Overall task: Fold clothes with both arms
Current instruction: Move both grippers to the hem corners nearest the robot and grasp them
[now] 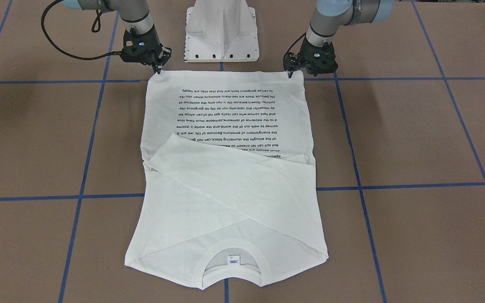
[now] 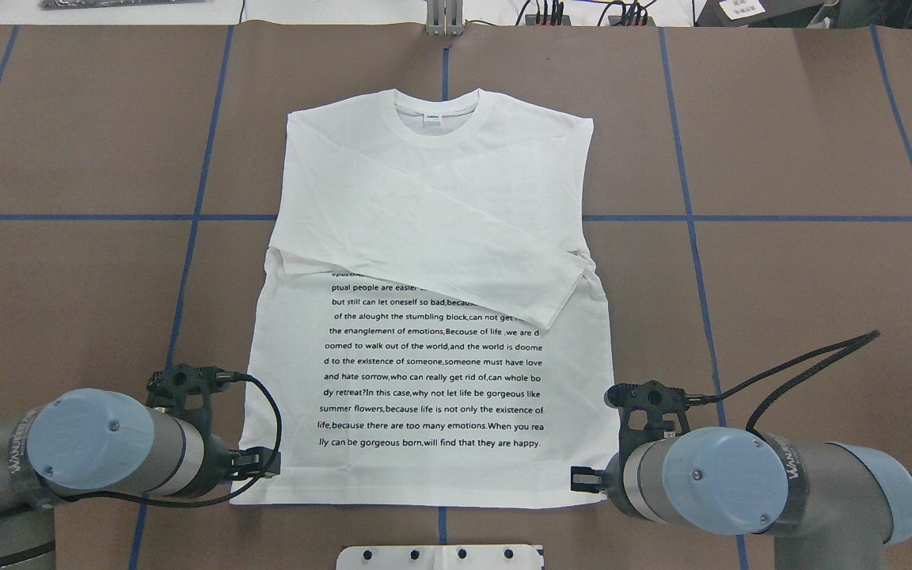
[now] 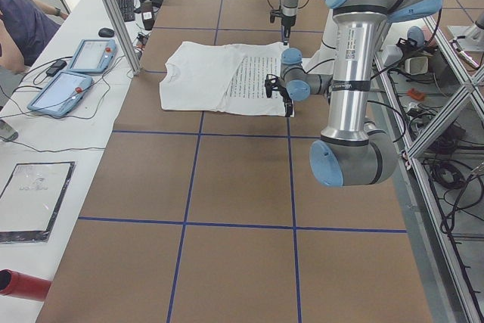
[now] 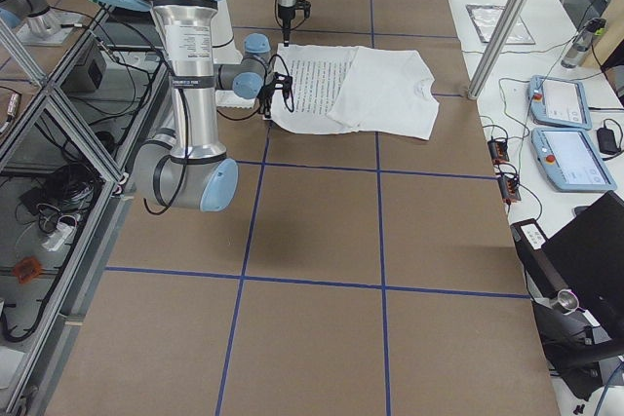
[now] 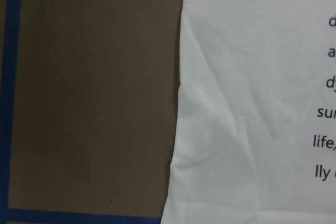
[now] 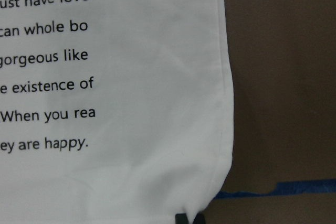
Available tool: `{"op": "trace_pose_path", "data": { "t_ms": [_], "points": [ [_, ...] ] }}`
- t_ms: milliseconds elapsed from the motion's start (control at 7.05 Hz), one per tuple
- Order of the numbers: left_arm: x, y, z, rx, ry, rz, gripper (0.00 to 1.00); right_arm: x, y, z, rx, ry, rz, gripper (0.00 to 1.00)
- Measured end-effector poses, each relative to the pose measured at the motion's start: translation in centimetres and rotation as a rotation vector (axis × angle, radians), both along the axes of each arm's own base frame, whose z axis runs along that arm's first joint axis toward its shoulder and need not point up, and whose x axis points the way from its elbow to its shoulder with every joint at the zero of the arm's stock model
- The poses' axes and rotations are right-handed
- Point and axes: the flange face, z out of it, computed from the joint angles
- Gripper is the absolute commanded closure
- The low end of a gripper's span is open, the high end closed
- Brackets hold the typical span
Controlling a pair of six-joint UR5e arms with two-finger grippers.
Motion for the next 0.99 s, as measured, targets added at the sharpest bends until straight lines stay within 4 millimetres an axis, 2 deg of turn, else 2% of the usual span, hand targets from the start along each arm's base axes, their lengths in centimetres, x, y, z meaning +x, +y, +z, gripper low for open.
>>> {"op": "trace_pose_path", "data": {
  "t_ms": [142, 568, 993],
  "points": [
    [0.3, 0.1, 0.4, -0.002, -0.009, 0.003, 0.16, 0.0, 0.0, 0.0, 0.0, 0.0, 0.0, 1.0],
    [1.0, 0.4, 0.7, -0.005, -0.015, 0.011, 0.36, -0.1, 0.0, 0.1, -0.001, 0.001, -0.002, 1.0],
    [1.4, 0.5, 0.6, -0.006, -0.015, 0.014, 0.41, -0.1, 0.1, 0.0, -0.003, 0.0, -0.004, 1.0]
  ]
}}
